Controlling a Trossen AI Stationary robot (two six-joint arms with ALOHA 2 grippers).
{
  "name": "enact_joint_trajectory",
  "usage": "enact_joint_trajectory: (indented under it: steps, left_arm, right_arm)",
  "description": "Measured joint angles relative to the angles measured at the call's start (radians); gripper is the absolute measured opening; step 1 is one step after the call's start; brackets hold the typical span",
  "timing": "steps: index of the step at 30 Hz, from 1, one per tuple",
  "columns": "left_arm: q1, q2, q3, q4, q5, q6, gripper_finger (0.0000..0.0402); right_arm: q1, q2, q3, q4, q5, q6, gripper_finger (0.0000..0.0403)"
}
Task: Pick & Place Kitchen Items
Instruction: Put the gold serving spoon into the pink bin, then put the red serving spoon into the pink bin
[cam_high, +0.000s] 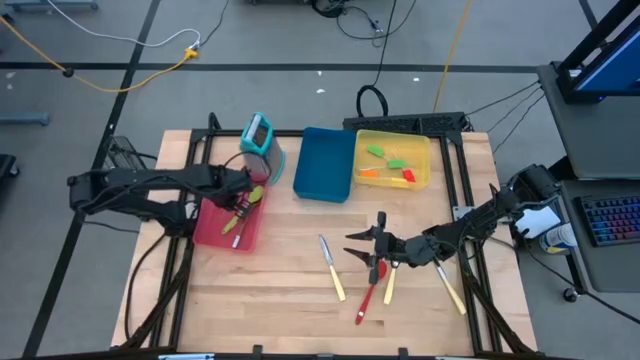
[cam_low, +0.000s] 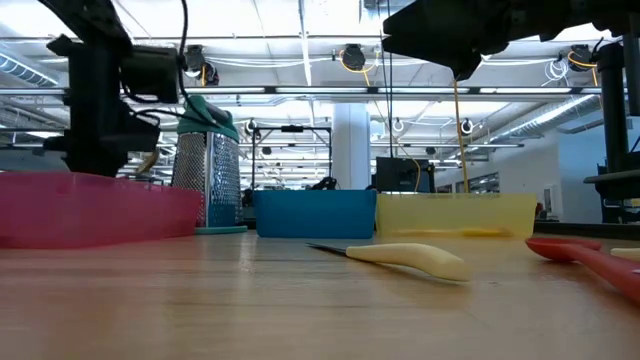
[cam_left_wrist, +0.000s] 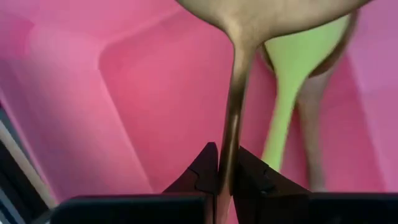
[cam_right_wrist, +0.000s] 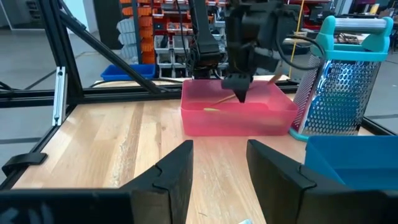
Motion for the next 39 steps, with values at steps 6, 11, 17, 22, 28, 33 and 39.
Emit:
enact_joint_trajectory:
  steps: [6, 11, 17, 22, 28, 33, 39]
  left_arm:
    - [0.033, 0.089, -0.003, 0.058, -0.009, 0.082, 0.0021]
    - [0.040, 0.148, -0.003, 0.106, 0.049, 0.123, 0.0028]
    - [0.040, 0.167, -0.003, 0.109, 0.016, 0.128, 0.0071]
    - [0.040, 0.163, 0.004, 0.098, 0.017, 0.130, 0.0096]
    - [0.022, 0.143, 0.056, 0.053, 0.045, 0.107, 0.0090]
    - [-0.029, 0.061, 0.121, 0.047, 0.037, 0.106, 0.0078]
    - [-0.133, -0.050, 0.167, 0.123, -0.043, 0.109, 0.0063]
  right_arm:
    - [0.000, 0.000, 0.000, 0.000, 0.000, 0.000, 0.0145]
    - [0.000, 0.000, 0.000, 0.000, 0.000, 0.000, 0.0142]
    - [0.000, 0.000, 0.000, 0.000, 0.000, 0.000, 0.0145]
    - [0.000, 0.000, 0.000, 0.000, 0.000, 0.000, 0.0144]
    - [0.000, 0.000, 0.000, 0.000, 0.000, 0.000, 0.0146]
    - [0.000, 0.000, 0.000, 0.000, -0.001, 0.000, 0.0144]
    - [0.000, 0.000, 0.000, 0.000, 0.000, 0.000, 0.0145]
